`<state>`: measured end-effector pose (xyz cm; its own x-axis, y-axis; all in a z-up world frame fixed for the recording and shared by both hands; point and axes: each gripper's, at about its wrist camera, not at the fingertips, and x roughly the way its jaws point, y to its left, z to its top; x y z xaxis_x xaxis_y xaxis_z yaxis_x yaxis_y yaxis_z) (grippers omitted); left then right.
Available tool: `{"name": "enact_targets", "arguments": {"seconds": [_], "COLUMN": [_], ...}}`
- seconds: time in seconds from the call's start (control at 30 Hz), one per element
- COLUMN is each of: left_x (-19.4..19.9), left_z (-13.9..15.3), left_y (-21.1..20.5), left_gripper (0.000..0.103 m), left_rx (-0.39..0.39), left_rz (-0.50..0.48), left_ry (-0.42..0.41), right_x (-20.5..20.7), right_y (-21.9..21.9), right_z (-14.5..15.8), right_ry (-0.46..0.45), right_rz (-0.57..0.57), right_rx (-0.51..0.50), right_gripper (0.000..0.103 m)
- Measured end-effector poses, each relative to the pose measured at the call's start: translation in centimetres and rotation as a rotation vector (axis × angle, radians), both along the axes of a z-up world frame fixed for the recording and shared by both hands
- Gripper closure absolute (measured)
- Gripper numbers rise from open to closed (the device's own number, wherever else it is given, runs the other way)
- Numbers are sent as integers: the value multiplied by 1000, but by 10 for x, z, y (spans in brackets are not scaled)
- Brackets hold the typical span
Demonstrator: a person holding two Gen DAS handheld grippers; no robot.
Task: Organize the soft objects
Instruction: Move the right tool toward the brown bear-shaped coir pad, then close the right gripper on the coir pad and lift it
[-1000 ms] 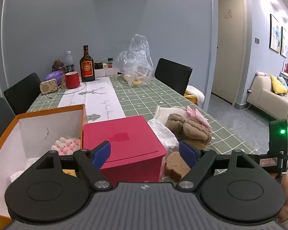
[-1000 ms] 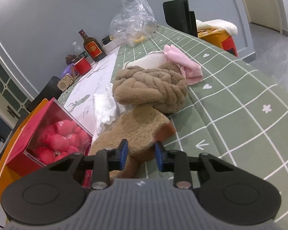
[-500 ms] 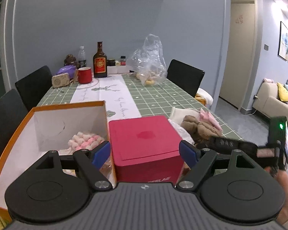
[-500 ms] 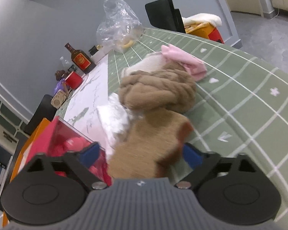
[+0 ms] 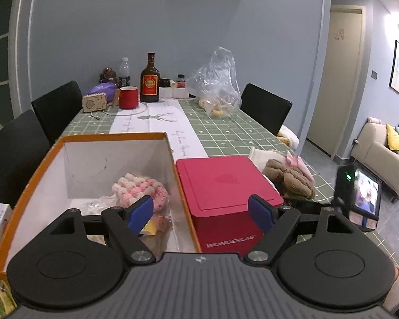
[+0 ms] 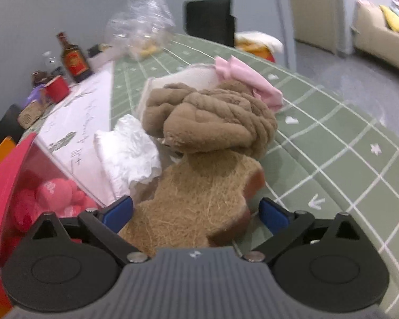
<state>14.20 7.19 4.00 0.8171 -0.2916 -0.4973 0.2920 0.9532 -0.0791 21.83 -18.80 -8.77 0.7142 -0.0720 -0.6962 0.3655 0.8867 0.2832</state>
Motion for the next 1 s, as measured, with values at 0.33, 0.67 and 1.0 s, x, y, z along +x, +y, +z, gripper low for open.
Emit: {"name": "enact_targets", "arguments": {"seconds": [0.33, 0.67, 1.0], "left_x": [2, -5, -13], "left_z": [-5, -1, -2], "left_y": [0, -20, -22], "left_gripper": [8, 8, 8], "left_rx": [-11, 1, 38], "left_rz": [-28, -68, -85], "left_ry": [35, 17, -2], "right_x": [-34, -23, -4], "right_y": [-24, -29, 10], "right_z": [20, 26, 27], "right_ry": [3, 21, 114], "right_rz": [123, 72, 97], "right_rx": [47, 145, -116], "right_gripper": [58, 6, 6]}}
